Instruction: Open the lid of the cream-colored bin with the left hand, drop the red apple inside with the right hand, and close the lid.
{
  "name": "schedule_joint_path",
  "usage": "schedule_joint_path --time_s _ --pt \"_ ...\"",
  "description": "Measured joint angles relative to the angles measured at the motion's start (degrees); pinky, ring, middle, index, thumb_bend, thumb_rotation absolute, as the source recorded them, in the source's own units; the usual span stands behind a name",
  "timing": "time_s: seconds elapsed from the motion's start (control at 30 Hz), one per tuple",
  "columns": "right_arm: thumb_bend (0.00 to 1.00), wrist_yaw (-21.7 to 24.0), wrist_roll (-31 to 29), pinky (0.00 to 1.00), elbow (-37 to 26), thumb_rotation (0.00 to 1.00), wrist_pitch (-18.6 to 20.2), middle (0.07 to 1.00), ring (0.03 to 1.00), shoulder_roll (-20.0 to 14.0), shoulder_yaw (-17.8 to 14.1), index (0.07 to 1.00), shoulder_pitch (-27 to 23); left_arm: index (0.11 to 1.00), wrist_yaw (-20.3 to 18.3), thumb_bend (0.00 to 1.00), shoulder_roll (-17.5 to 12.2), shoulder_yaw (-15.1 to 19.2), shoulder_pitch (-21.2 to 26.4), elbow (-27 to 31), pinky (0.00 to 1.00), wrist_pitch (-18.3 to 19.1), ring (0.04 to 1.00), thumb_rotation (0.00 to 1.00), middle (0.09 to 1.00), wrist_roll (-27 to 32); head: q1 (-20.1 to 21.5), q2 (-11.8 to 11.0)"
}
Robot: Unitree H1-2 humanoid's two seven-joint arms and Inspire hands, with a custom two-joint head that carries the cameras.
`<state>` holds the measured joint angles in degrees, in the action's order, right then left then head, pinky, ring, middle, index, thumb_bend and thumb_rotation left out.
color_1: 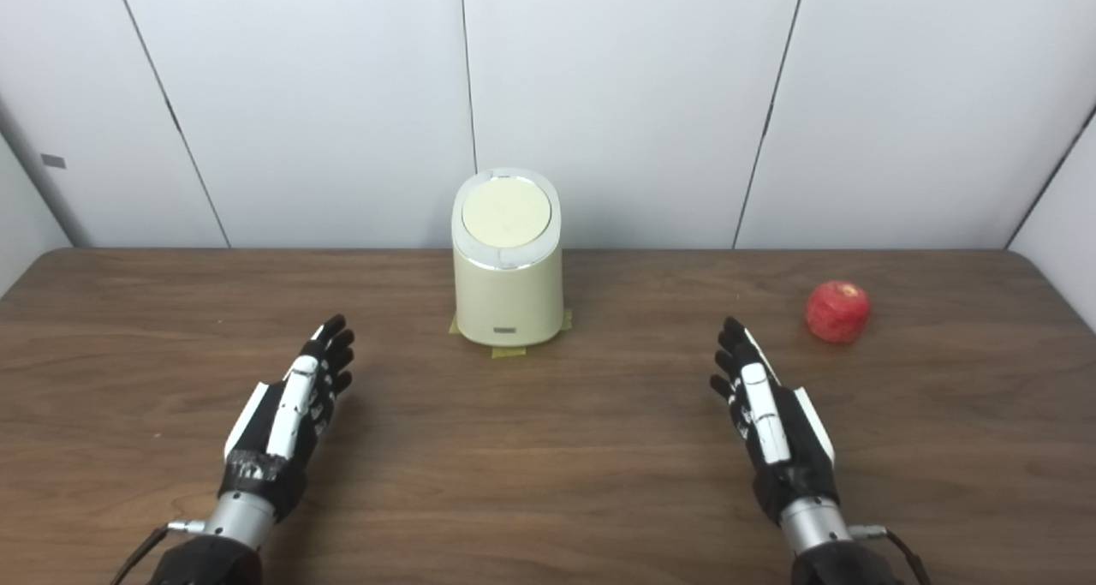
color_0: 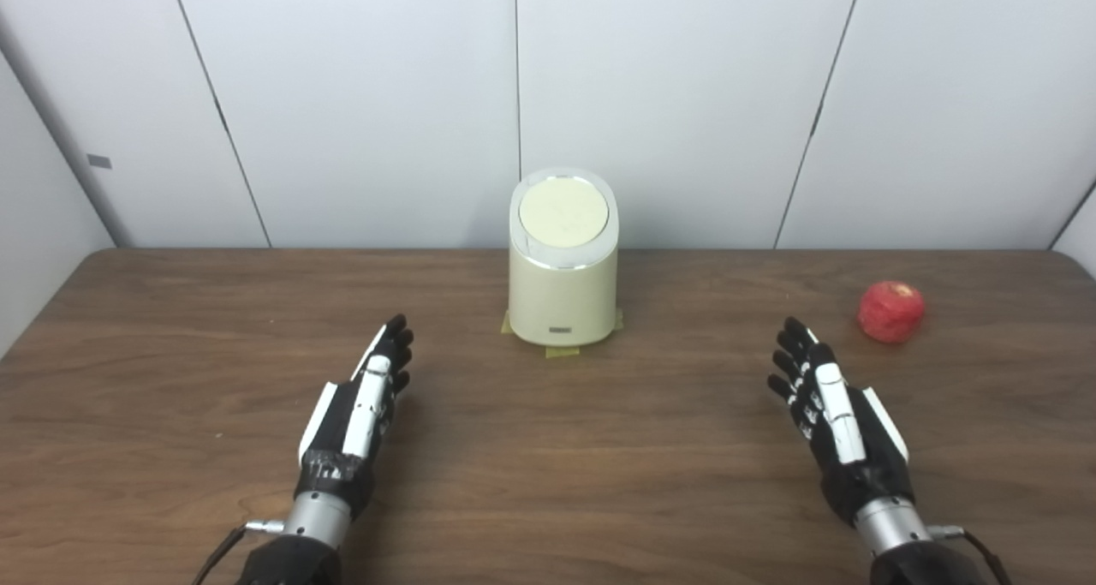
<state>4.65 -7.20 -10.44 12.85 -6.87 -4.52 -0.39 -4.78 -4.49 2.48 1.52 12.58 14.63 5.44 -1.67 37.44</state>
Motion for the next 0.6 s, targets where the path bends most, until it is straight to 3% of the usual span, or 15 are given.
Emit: schedule_joint_path --time_s 0.43,0.6 --pt "0.61 -0.2 0.4 0.92 0.0 0.95 0.0 0.965 0.956 0.3 0.3 0.957 -0.2 0.998 -0.1 0.53 0.0 0.5 0.2 0.0 1.00 0.0 0.999 1.00 0.986 0.9 0.5 -0.4" --pt "0.59 -0.1 0.5 0.92 0.1 0.96 0.0 0.968 0.961 0.3 0.4 0.960 -0.4 1.000 -0.2 0.50 -0.1 0.4 0.3 0.0 1.00 0.0 0.993 1.00 0.984 1.0 1.1 -0.8"
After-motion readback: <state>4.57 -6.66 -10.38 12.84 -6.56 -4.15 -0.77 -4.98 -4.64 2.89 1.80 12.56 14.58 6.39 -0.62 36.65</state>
